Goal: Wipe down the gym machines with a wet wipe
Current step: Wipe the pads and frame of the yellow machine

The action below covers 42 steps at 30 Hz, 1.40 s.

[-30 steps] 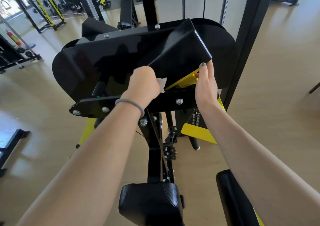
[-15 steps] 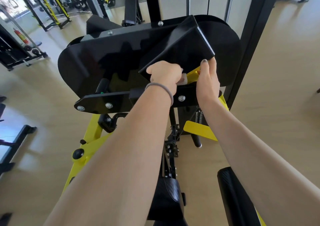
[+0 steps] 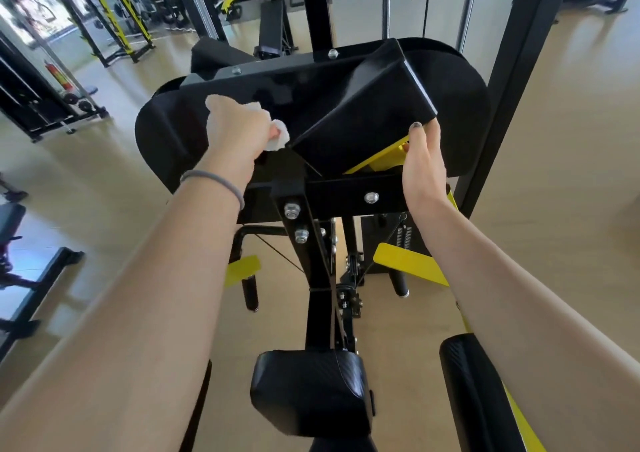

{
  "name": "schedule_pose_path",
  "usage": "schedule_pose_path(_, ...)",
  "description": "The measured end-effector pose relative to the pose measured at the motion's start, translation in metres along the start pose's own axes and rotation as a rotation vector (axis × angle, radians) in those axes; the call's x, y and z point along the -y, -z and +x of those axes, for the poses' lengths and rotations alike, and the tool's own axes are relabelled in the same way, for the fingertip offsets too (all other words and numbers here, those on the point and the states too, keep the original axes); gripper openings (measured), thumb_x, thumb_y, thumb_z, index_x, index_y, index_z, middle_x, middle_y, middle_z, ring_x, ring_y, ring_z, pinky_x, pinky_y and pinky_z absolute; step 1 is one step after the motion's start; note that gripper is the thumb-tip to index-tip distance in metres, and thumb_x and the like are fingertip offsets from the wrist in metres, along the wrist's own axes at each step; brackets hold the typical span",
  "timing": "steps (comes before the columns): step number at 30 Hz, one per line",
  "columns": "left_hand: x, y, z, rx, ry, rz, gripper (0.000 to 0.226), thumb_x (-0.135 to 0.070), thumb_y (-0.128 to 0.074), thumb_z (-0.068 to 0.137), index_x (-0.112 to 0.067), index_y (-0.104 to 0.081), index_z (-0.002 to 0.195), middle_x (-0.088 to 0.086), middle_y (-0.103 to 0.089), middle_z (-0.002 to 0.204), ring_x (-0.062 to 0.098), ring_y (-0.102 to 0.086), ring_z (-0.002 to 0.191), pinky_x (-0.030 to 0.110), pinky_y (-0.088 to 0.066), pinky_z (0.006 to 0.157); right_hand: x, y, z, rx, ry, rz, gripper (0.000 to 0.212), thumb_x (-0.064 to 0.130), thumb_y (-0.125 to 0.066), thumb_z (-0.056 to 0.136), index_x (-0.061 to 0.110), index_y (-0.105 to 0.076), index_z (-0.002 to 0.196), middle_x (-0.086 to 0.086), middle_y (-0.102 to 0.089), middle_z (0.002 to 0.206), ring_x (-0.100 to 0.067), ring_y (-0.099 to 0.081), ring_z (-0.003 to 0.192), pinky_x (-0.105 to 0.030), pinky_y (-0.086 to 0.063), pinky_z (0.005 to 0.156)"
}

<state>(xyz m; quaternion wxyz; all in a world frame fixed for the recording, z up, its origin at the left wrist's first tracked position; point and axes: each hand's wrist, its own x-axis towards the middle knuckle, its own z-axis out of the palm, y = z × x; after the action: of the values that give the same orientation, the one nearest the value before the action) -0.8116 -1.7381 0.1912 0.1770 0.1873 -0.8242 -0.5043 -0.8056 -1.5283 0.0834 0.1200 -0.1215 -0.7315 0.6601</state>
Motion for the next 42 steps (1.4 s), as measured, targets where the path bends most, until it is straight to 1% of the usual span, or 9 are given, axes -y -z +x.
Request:
schedule_pose_path(3, 0.024, 0.003, -0.016, -0.04, -0.086, 0.08, 0.018, -0.005, -0.054, 0.099, -0.015, -0.046, 0.111, 0.002, -0.053, 0.116, 0.006, -0.055, 0.083, 0.01, -0.042, 0.047, 0.005, 0.0, -0.006, -0.02, 0.016, 0.014, 0.051, 0.048, -0.027, 0.104, 0.038, -0.03, 0.154, 0.022, -0.058, 0.11, -0.009, -0.052, 0.117, -0.046, -0.038, 0.108)
schedule_pose_path(7, 0.037, 0.017, -0.029, -0.016, -0.239, 0.186, 0.021, -0.004, -0.052, 0.094, -0.017, -0.064, 0.105, 0.003, -0.064, 0.113, 0.008, -0.062, 0.096, 0.005, -0.048, 0.069, 0.018, -0.023, -0.048, -0.222, 0.092, -0.053, 0.058, 0.042, -0.03, 0.105, 0.022, -0.024, 0.16, 0.001, -0.036, 0.157, -0.011, -0.042, 0.133, -0.034, -0.035, 0.111)
schedule_pose_path(11, 0.051, 0.048, -0.05, 0.035, -0.22, 0.247, 0.023, -0.007, -0.052, 0.091, -0.014, -0.074, 0.091, -0.003, -0.066, 0.08, 0.0, -0.059, 0.067, 0.004, -0.038, 0.054, 0.021, -0.062, -0.119, -0.13, 0.365, -0.103, 0.051, 0.034, -0.033, 0.106, 0.019, -0.036, 0.154, 0.004, -0.045, 0.145, -0.003, -0.044, 0.122, -0.02, -0.037, 0.101)
schedule_pose_path(15, 0.087, 0.09, -0.067, 0.088, -0.072, 0.263, 0.027, -0.015, -0.046, 0.09, -0.014, -0.072, 0.082, 0.01, -0.072, 0.086, 0.022, -0.068, 0.082, 0.026, -0.047, 0.064, 0.004, -0.096, -0.171, 0.187, 0.387, -0.132, 0.044, 0.032, -0.032, 0.107, 0.02, -0.044, 0.148, 0.014, -0.048, 0.127, 0.009, -0.043, 0.105, -0.007, -0.032, 0.091)
schedule_pose_path(21, 0.169, 0.159, -0.094, 0.095, 0.094, 0.444, 0.028, -0.03, -0.053, 0.076, -0.006, -0.067, 0.081, 0.018, -0.069, 0.081, 0.029, -0.065, 0.074, 0.046, -0.056, 0.076, -0.03, -0.13, -0.222, 0.518, 0.307, -0.234, 0.037, 0.028, -0.034, 0.108, 0.019, -0.052, 0.139, 0.002, -0.058, 0.125, -0.012, -0.051, 0.11, -0.036, -0.045, 0.096)
schedule_pose_path(27, 0.242, 0.196, -0.126, 0.184, 0.119, 0.554, 0.022, -0.017, -0.064, 0.094, -0.013, -0.055, 0.114, 0.003, -0.061, 0.088, 0.025, -0.058, 0.081, 0.016, -0.04, 0.056, -0.04, -0.152, -0.273, 0.729, 0.28, -0.388, 0.043, 0.021, -0.031, 0.11, 0.006, -0.044, 0.149, -0.009, -0.046, 0.152, -0.026, -0.045, 0.136, -0.029, -0.036, 0.102)
schedule_pose_path(32, 0.299, 0.221, -0.142, 0.434, -0.087, 0.745, 0.031, 0.004, -0.05, 0.097, 0.0, -0.067, 0.123, 0.02, -0.062, 0.126, 0.036, -0.056, 0.119, 0.031, -0.039, 0.094, -0.055, -0.18, -0.32, 0.661, 0.145, -0.372, 0.043, 0.028, -0.031, 0.11, 0.015, -0.046, 0.149, -0.004, -0.051, 0.148, -0.024, -0.047, 0.133, -0.028, -0.036, 0.096)
schedule_pose_path(36, 0.35, 0.243, -0.165, 0.464, -0.343, 0.558, 0.023, 0.003, -0.055, 0.086, -0.008, -0.071, 0.099, 0.002, -0.061, 0.101, 0.023, -0.061, 0.088, 0.038, -0.053, 0.08, -0.081, -0.197, -0.363, 0.713, 0.162, -0.44, 0.046, 0.029, -0.032, 0.11, 0.02, -0.039, 0.155, 0.004, -0.042, 0.158, -0.012, -0.035, 0.145, -0.02, -0.027, 0.111)
schedule_pose_path(42, 0.369, 0.273, -0.185, 0.513, -0.198, 0.113, 0.055, -0.007, -0.069, 0.093, -0.016, -0.044, 0.141, -0.008, -0.061, 0.129, 0.005, -0.064, 0.11, 0.02, -0.051, 0.095, -0.112, -0.205, -0.43, 0.699, 0.441, -0.506, 0.05, 0.03, -0.028, 0.11, 0.014, -0.036, 0.157, 0.001, -0.03, 0.165, -0.006, -0.018, 0.154, -0.031, -0.019, 0.126)
